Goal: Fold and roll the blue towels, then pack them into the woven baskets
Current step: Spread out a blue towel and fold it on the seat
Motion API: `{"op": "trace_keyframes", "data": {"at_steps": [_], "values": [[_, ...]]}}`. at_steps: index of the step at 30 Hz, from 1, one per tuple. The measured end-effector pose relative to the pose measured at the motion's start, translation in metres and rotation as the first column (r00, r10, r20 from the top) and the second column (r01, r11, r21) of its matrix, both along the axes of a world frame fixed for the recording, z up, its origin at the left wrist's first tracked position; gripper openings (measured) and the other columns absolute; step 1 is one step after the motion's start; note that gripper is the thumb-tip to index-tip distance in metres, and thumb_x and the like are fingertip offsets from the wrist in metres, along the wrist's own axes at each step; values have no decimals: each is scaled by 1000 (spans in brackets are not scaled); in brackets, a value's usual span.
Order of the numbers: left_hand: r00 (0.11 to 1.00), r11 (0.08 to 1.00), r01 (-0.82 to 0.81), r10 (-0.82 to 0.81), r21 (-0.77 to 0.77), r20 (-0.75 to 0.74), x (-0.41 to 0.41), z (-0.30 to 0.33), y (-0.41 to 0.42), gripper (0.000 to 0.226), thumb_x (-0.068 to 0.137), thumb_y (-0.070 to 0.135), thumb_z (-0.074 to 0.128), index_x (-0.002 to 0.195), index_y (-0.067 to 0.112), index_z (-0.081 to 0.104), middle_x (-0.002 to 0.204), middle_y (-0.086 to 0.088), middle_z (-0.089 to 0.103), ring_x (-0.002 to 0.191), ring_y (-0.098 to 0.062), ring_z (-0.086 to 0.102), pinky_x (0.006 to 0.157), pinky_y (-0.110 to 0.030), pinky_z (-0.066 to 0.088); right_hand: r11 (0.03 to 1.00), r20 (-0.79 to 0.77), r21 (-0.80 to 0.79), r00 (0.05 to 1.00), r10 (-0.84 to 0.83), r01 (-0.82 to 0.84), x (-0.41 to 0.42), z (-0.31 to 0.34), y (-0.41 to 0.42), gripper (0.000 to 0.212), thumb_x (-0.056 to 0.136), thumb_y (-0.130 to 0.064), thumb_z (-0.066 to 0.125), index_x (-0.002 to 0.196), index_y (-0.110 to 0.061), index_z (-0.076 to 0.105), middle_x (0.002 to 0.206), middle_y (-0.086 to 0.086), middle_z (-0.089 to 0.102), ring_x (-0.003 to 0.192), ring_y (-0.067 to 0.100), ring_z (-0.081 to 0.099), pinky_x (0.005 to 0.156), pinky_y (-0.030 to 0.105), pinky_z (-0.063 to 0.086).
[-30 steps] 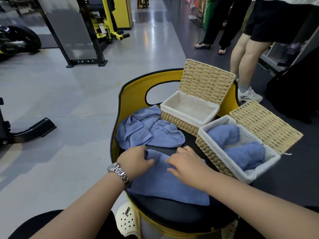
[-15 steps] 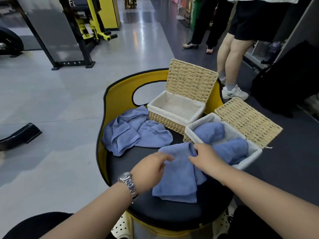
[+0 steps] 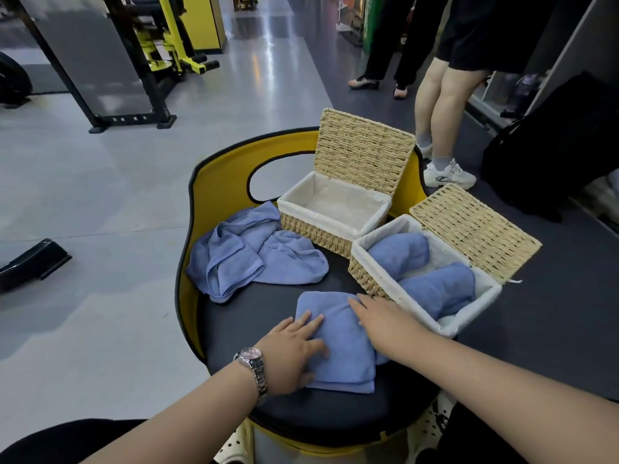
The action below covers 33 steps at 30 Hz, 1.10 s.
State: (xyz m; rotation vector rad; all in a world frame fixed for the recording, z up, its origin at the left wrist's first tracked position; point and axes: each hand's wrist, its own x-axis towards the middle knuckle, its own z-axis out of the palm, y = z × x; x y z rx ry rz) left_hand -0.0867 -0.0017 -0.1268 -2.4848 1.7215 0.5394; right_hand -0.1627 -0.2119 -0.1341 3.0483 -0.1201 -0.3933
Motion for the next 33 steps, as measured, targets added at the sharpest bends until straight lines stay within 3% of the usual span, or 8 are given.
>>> {"op": "trace_keyframes", "data": {"at_steps": [4, 7, 13, 17, 21, 26, 31, 33], "values": [[993, 996, -43, 34, -81, -111, 8, 2, -2, 31, 94, 41, 44, 122, 33, 54, 158, -2, 18, 145, -25, 17, 116, -40, 22, 1000, 19, 15, 1000, 5, -5, 4, 1, 1, 54, 96, -14, 41, 146, -12, 24, 148, 8, 34, 127, 28, 39, 103, 37, 35], [954, 913, -289, 252, -287, -161, 11, 2, -3, 35, 88, 29, 45, 122, 29, 53, 142, 2, 40, 125, -24, 44, 100, -35, 41, 997, 149, -69, 988, 52, -42, 6, 7, 7, 38, 92, -14, 47, 130, -14, 47, 136, 7, 43, 120, 28, 41, 98, 39, 36], [691, 744, -659, 658, 114, -299, 8, -4, -2, 57, 75, 58, 62, 113, 20, 41, 106, 2, 59, 98, -21, 60, 77, -33, 49, 989, 30, 130, 997, -72, 67, 8, 10, 12, 24, 95, -25, 47, 114, -11, 46, 115, 10, 51, 108, 28, 51, 86, 39, 44], [755, 774, -631, 626, 42, -195, 24, -3, 2, 27, 71, 40, 62, 73, 22, 42, 78, 6, 50, 76, -18, 55, 57, -26, 36, 966, -5, 221, 991, -137, 135, 7, 27, 20, 31, 91, -41, 51, 106, -13, 50, 109, 8, 60, 101, 28, 59, 76, 35, 44], [835, 838, -536, 507, -101, -214, 51, 4, 11, 38, 74, 29, 63, 110, 21, 55, 105, 2, 53, 101, -21, 57, 82, -32, 48, 933, 118, 315, 968, -220, 173, 15, 34, 17, 58, 84, -48, 61, 128, -16, 44, 122, 3, 58, 115, 23, 55, 91, 36, 46], [813, 829, -541, 559, 143, -164, 60, 1, 28, 96, 60, 57, 78, 139, 26, 32, 133, 0, 51, 119, -24, 51, 96, -37, 45, 680, -259, 640, 934, -247, 357, 28, 17, 14, 106, 67, -43, 80, 149, -14, 18, 142, 2, 47, 127, 17, 47, 105, 34, 40], [823, 833, -552, 552, 38, -137, 58, -8, 29, 49, 58, 51, 78, 92, 23, 56, 95, 5, 60, 92, -21, 59, 69, -30, 44, 535, -312, 730, 904, -293, 426, 23, -2, 17, 37, 63, -19, 83, 92, -15, 60, 93, -2, 64, 83, 8, 60, 75, 25, 51], [814, 819, -561, 517, -124, -266, 59, -5, 28, 32, 58, 39, 78, 77, 28, 55, 85, 6, 58, 84, -19, 58, 65, -28, 42, 465, -287, 786, 907, -309, 408, 22, 4, 16, 35, 66, -11, 80, 96, -14, 62, 95, -2, 66, 85, 10, 61, 74, 24, 50]]}}
